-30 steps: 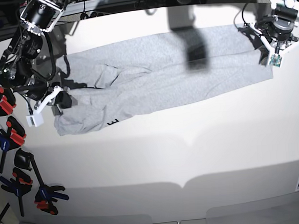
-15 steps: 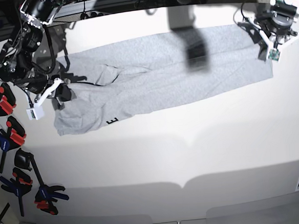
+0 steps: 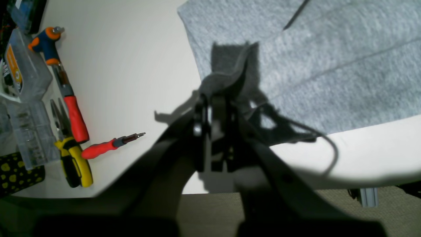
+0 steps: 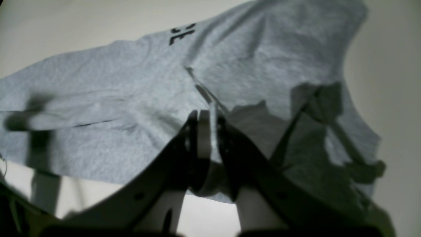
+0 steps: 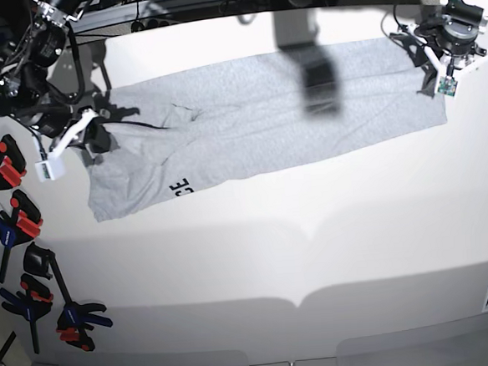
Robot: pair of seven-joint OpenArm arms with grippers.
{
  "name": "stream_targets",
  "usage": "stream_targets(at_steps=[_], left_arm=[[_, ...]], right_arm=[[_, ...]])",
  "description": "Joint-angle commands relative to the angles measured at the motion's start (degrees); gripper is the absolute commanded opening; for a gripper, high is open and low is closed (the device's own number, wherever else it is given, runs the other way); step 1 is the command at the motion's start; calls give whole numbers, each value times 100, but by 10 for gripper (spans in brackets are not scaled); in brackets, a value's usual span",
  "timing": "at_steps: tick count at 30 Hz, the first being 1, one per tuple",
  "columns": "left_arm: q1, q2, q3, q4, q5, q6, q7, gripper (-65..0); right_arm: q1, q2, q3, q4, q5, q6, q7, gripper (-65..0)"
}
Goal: Fold the T-shirt properly
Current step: 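Release the shirt with both grippers and lift them away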
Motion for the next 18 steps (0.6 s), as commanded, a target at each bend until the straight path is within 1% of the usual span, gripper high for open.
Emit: stream_targets(at_steps=[1, 6, 13, 16, 18], left_arm=[[20, -79, -37, 85, 55, 48, -74, -650], [20, -81, -37, 85, 57, 48, -96, -650], [20, -81, -37, 85, 57, 48, -96, -650], [20, -81, -37, 85, 57, 48, -94, -650], [20, -81, -37, 85, 57, 48, -94, -650]], right_arm=[[66, 83, 94, 109, 118, 61, 205, -650], [66, 83, 138, 109, 118, 63, 393, -650], [81, 83, 120, 109, 98, 63, 1040, -650], [79, 81, 74, 109, -57, 63, 1290, -650], [81, 81, 72, 109, -155, 63, 1357, -650]])
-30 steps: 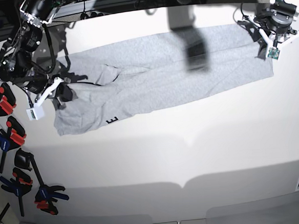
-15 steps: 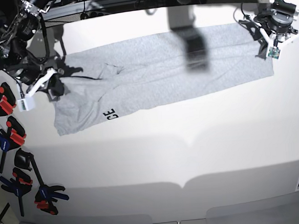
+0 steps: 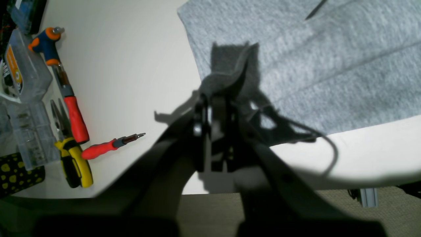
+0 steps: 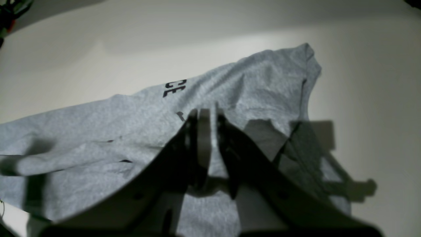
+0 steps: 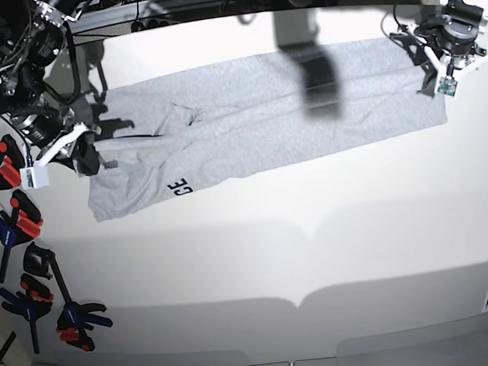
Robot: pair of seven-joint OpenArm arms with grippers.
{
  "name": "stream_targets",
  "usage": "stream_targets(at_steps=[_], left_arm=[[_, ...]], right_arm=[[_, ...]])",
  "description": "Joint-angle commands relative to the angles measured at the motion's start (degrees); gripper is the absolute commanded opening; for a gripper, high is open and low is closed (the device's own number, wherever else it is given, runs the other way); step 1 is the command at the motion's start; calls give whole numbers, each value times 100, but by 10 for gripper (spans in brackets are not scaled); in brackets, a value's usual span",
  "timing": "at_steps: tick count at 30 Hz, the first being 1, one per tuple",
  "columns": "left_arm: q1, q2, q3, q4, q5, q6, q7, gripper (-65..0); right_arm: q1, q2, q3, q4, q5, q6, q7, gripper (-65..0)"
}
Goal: Fold the T-shirt properly
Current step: 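Release the shirt with both grippers and lift them away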
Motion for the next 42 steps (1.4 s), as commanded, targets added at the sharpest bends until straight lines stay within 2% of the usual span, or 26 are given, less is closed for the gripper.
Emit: stream_targets(at_steps=[1, 4, 6, 8, 10, 12, 16, 21, 23, 27, 30, 34, 37, 38, 41, 42], left_arm=[[22, -81, -37, 85, 55, 48, -92, -649], [22, -81, -37, 85, 52, 48, -74, -572], [20, -81, -37, 85, 52, 48, 68, -496], [20, -81, -39, 85, 55, 48, 184, -422], [22, -81, -37, 85, 55, 48, 186, -378], [20, -81, -37, 85, 55, 48, 164, -372], [20, -81, -37, 85, 55, 48, 136, -372], [-4, -83, -39, 22, 74, 44, -378, -367], [-96, -83, -39, -203, 61, 39, -402, -358], [-389, -83, -44, -1088, -94, 31, -396, -353], [-459, -81, -247, -1394, -374, 48, -400, -353], [-459, -83, -927, -1058, -627, 46, -376, -353], [-459, -83, -1587, -647, -1182, 22, -131, -353], [-459, -83, -1805, -599, -1622, -142, -87, -353], [-461, -83, -2282, -774, -3174, -1001, -129, -353], [-468, -85, -2358, -911, -3480, -1202, -160, -353]], right_arm=[[72, 94, 15, 109, 50, 63, 201, -650], [70, 94, 15, 109, 35, 61, 195, -650], [70, 94, 15, 109, 35, 61, 195, -650], [70, 94, 15, 109, 35, 61, 195, -571], [70, 94, 15, 109, 35, 61, 199, -493], [70, 94, 15, 109, 35, 61, 197, -468], [70, 94, 15, 109, 37, 57, 195, -468], [72, 96, 15, 109, 155, 52, 199, -468], [72, 96, 15, 109, 317, 52, 192, -436], [72, 96, 17, 109, 560, 52, 57, -303], [72, 96, 17, 109, 555, 42, -7, -296], [85, 98, 17, 109, 555, 37, -98, -297], [87, 96, 17, 109, 555, 37, -101, -297], [87, 96, 17, 109, 557, 37, -101, -297], [87, 96, 17, 109, 560, 37, -101, -297], [87, 96, 17, 109, 557, 37, -103, -297]])
